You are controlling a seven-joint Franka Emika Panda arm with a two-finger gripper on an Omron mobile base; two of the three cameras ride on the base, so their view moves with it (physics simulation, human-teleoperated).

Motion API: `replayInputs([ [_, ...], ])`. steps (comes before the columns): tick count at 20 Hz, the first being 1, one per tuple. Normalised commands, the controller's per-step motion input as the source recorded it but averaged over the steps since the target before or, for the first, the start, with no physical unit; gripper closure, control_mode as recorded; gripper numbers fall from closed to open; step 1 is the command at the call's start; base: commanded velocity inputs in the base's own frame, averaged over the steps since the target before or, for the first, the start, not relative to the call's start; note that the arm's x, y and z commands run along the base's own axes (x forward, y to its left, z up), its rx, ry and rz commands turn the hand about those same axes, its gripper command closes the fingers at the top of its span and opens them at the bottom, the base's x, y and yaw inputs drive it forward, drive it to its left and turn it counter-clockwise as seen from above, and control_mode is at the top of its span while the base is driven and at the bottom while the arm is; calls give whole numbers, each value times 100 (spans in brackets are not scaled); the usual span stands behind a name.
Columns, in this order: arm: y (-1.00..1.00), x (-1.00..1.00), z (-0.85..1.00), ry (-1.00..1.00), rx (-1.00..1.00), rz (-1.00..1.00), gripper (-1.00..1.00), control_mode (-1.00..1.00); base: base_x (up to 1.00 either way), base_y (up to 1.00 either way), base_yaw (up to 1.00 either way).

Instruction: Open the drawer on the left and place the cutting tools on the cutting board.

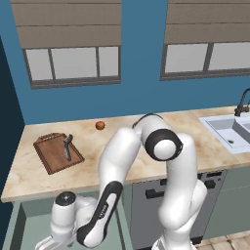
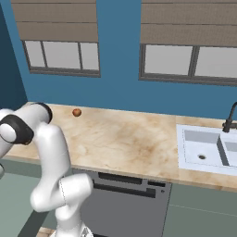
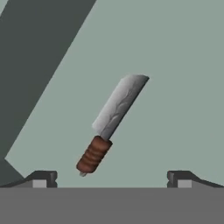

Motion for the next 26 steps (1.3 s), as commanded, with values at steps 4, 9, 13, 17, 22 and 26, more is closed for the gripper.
replayInputs([
  [4,0,-19,-13,0,0,-20,-100,-100,0,0,0],
  [9,0,-14,-9,1,0,-21,-100,-100,0,0,0],
  [13,0,-7,-9,0,0,-19,-100,-100,0,0,0],
  [17,0,-4,-8,0,0,-16,-100,-100,0,0,0],
  [22,0,-8,-9,0,0,-11,-100,-100,0,0,0],
  [26,0,-7,-4,2,0,-1,-100,-100,0,0,0],
])
